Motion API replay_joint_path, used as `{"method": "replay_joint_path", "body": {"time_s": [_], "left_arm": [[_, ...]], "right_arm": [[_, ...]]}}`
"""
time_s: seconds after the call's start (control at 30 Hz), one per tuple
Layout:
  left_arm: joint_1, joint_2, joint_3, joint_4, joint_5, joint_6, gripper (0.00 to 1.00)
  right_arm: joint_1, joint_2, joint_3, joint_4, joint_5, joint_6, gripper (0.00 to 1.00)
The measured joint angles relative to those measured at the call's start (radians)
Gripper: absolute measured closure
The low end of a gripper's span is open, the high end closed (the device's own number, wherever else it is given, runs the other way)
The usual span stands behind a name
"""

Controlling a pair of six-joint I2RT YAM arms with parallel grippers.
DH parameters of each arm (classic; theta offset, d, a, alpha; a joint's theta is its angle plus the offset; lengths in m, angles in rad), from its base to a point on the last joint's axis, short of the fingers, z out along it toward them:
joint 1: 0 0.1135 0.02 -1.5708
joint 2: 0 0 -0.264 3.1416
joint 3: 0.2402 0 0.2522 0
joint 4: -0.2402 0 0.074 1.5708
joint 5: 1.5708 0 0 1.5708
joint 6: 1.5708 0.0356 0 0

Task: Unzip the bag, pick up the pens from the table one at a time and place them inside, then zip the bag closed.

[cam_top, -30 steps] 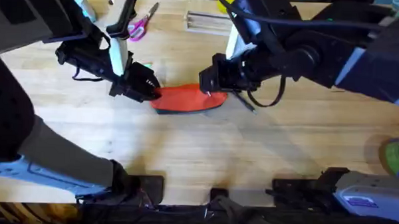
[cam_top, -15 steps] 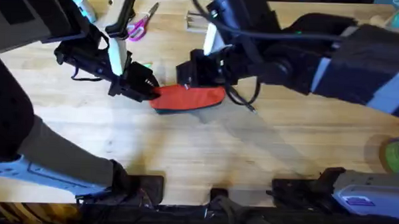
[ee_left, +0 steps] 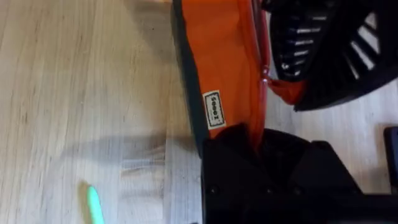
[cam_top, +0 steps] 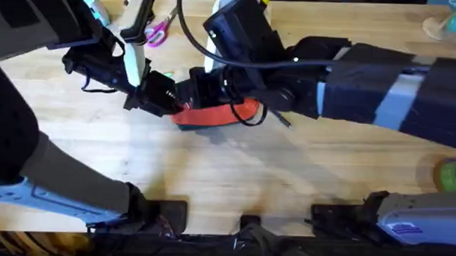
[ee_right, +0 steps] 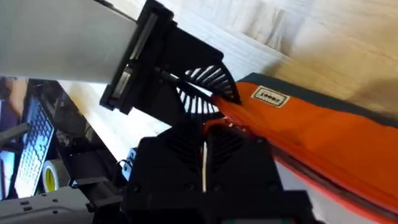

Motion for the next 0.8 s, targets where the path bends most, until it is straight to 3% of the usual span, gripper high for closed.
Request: {"method": "replay_joint_path", "body": {"time_s": [0.23, 0.37, 0.43, 0.57, 0.6, 0.8], "left_arm": [[0.000, 0.000, 0.000, 0.000, -0.006, 0.004, 0.953], [0.000, 0.000, 0.000, -0.001, -0.005, 0.004, 0.953], [0.000, 0.000, 0.000, 0.000, -0.003, 0.004, 0.954], [0.000, 0.000, 0.000, -0.001, -0.002, 0.004, 0.954], [0.000, 0.000, 0.000, 0.000, -0.002, 0.004, 0.954], [-0.002, 0.000, 0.000, 0.000, -0.001, 0.004, 0.955]], "right_arm": [[0.021, 0.077, 0.038, 0.042, -0.057, -0.033, 0.970], [0.021, 0.077, 0.077, -0.030, -0.064, -0.099, 0.967], [0.019, 0.077, 0.118, -0.124, -0.072, -0.161, 0.829], [0.011, 0.075, 0.228, -0.349, -0.048, -0.297, 0.360], [0.006, 0.073, 0.253, -0.400, -0.033, -0.332, 0.284], [-0.044, 0.031, 0.346, -0.566, 0.062, -0.551, 0.024]]}}
